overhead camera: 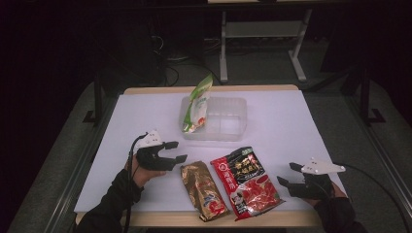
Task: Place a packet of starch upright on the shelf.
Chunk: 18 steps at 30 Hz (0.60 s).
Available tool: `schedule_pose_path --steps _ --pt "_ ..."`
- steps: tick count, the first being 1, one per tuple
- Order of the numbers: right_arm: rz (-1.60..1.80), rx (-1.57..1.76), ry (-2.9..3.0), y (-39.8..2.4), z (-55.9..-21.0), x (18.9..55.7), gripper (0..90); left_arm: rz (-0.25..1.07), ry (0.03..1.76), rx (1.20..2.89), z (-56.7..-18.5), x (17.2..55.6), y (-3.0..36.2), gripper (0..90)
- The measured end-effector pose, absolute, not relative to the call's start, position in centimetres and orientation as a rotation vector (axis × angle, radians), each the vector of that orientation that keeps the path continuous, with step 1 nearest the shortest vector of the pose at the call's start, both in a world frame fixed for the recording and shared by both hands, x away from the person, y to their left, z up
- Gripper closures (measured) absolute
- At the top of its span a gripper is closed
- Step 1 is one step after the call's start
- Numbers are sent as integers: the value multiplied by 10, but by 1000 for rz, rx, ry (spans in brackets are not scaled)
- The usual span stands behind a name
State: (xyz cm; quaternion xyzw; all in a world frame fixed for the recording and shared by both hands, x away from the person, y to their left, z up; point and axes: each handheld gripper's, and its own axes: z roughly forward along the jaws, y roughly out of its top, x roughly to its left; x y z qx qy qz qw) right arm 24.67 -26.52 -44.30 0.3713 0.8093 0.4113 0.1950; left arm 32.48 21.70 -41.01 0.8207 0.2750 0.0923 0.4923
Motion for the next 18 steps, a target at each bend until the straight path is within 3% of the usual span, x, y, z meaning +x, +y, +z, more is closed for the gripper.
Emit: schedule_pose_path --steps 3,4,13,18 --pt "1153 1039 2269 -265 -443 246 306 162 733 2013 -419 319 219 317" --pt "1151 1037 2268 -265 -443 247 307 80 760 2017 -427 316 222 317" --pt "1144 1026 2277 -263 -443 248 304 -43 840 1965 -442 315 222 273" --pt "1140 1018 2284 -262 -443 248 297 -38 886 1970 -449 317 215 245"
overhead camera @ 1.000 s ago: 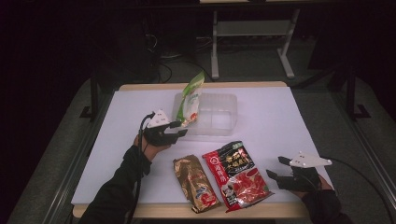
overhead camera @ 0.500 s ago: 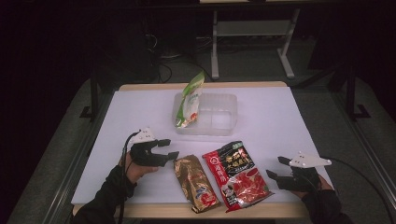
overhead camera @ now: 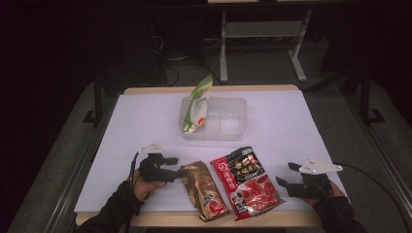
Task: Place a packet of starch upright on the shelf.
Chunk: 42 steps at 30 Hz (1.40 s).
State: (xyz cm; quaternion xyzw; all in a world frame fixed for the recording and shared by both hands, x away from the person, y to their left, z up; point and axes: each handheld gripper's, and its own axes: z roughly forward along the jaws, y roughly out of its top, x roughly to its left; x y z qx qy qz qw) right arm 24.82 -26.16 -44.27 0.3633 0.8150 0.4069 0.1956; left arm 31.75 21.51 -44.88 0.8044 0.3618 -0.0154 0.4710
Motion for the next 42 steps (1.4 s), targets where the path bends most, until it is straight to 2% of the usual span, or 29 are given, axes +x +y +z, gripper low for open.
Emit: schedule_pose_path --steps 3,8,18,19,20,21,22,23,24,27,28,29,30,35,42 --pt "1134 1011 2289 -261 -443 248 297 -84 883 1949 -451 319 210 243" --pt "1131 1006 2292 -260 -442 248 292 -105 874 1992 -456 317 197 178" --pt "1123 1004 2297 -259 -443 249 292 -114 900 1983 -457 316 181 193" --pt "1122 1002 2300 -259 -443 249 293 -108 894 1987 -457 315 179 227" --pt "1121 1000 2302 -259 -443 249 294 -118 877 1998 -457 315 179 342" --pt "1121 1000 2302 -259 -443 249 294 -131 864 1998 -457 314 178 342" --pt "1121 1000 2302 -259 -443 249 294 -128 857 2002 -457 313 178 382" --pt "1117 1001 2307 -259 -443 249 294 -125 852 1999 -457 313 178 469" --pt "1117 1001 2307 -259 -443 249 294 -132 835 1999 -457 312 178 469" --pt "1117 1001 2309 -259 -443 249 295 -98 840 1981 -456 311 180 587" --pt "1108 999 2309 -258 -443 249 294 -85 837 1974 -455 311 181 685" --pt "1108 999 2309 -258 -443 249 294 -76 828 1973 -454 310 181 685" --pt "1108 1000 2309 -258 -443 249 295 -52 820 1971 -453 309 182 759" --pt "1104 999 2301 -259 -443 249 294 23 784 1972 -449 306 183 842" --pt "1102 1003 2283 -261 -442 249 294 150 724 1864 -428 298 193 859"
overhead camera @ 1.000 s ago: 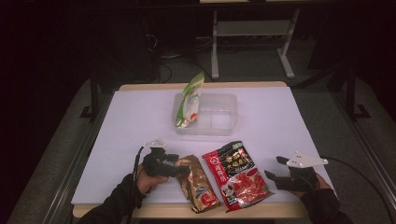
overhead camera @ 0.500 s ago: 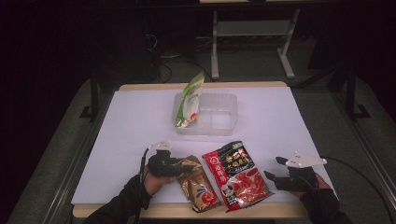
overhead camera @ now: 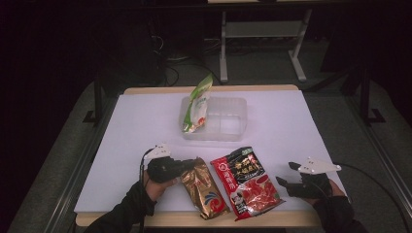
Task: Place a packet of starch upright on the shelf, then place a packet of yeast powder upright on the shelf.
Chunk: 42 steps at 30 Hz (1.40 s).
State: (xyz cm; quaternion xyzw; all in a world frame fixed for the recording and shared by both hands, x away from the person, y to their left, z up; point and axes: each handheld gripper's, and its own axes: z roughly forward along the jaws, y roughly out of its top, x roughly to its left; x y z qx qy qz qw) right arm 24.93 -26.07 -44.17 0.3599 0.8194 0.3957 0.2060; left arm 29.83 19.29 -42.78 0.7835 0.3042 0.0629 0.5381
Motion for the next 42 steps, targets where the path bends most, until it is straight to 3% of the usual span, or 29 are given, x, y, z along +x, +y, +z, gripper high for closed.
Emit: schedule_pose_path --steps 6,14,42 --pt "1095 1016 2246 -261 -440 250 301 240 701 1727 -405 290 208 861" --pt "1102 1018 2245 -262 -440 253 325 246 656 1626 -381 283 222 867" --pt "1136 1017 2226 -262 -439 256 325 291 630 1523 -355 294 214 874"
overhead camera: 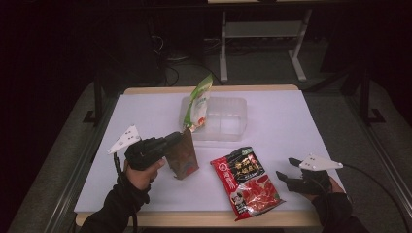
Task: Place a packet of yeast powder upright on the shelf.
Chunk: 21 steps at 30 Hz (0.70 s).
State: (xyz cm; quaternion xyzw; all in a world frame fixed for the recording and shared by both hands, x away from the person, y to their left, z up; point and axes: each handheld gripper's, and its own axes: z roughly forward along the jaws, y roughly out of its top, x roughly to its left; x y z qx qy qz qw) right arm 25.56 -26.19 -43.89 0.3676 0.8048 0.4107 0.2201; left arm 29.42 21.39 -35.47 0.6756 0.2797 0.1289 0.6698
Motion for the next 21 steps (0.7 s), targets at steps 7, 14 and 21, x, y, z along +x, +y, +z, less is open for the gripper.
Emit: schedule_pose_path --steps 7,14,21 --pt "1139 1013 2210 -263 -437 252 324 290 639 1505 -350 302 201 873" --pt "1141 1016 2207 -264 -437 251 326 309 637 1491 -340 312 183 874" --pt "1141 1019 2205 -265 -438 251 326 335 628 1473 -321 328 166 874"
